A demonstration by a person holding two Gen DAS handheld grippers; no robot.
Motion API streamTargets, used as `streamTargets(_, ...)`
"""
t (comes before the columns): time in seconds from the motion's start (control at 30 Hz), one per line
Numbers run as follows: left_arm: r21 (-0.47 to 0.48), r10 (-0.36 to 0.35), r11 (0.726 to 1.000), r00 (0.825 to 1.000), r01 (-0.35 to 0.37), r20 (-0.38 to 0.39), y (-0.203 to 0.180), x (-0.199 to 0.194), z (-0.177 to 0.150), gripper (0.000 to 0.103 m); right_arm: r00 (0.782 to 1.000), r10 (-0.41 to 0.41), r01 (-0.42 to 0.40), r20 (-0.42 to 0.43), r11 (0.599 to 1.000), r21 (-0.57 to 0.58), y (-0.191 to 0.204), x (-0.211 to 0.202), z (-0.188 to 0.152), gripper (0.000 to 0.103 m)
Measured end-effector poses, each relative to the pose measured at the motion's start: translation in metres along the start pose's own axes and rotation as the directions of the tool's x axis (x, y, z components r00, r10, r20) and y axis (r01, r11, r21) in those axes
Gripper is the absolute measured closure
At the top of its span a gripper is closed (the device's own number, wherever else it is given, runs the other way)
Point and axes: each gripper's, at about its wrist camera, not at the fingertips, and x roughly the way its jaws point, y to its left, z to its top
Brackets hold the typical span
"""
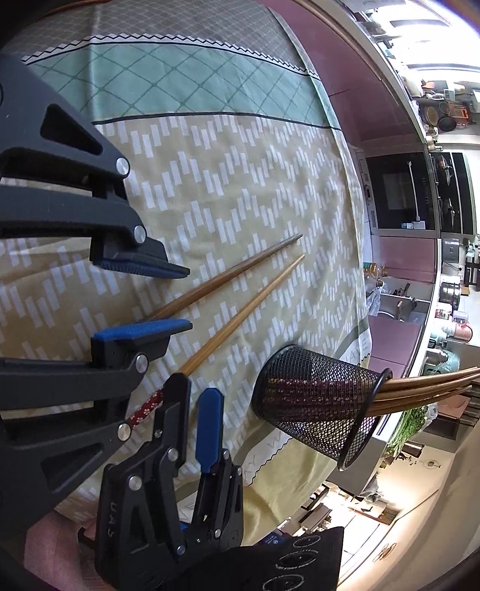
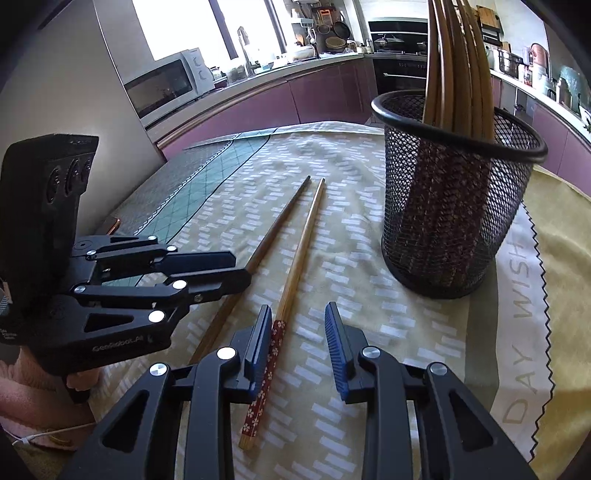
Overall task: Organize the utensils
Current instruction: 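Grasp a chopstick with the left tool while the right tool grasps another, lifting upright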
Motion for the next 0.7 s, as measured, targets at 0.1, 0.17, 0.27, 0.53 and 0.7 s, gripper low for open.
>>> streamTargets(0.1,0.001,0.005,1.0,1.0,-0.005,0.0,0.001,-0.002,-0.001,0.08,1.0,-0.011,0.011,-0.002,1.0,-0.015,0.003,0.007,0.008,0.075)
streamTargets(0.17,0.001,0.001,1.0,1.0,-0.001,-0.002,0.001,-0.001,-0.001,0.08,1.0,-0.02,0.02,-0.002,1.0,-0.023,0.003,0.012,0.014,0.074)
streamTargets(0.27,0.007,0.003,1.0,1.0,-0.003,-0.001,0.001,-0.002,-0.002,0.081,0.999,-0.033,0.033,-0.003,0.999,-0.03,0.004,0.018,0.022,0.074)
streamTargets(0.53,0.02,0.007,1.0,1.0,-0.007,-0.002,0.001,-0.007,0.0,0.075,0.998,-0.056,0.056,-0.002,0.998,-0.018,-0.002,0.018,0.024,0.082)
streamTargets(0.7,0.0,0.032,0.999,0.999,-0.032,-0.003,0.007,0.002,0.012,0.076,0.998,-0.067,0.067,-0.005,0.997,-0.033,-0.001,0.021,0.026,0.081)
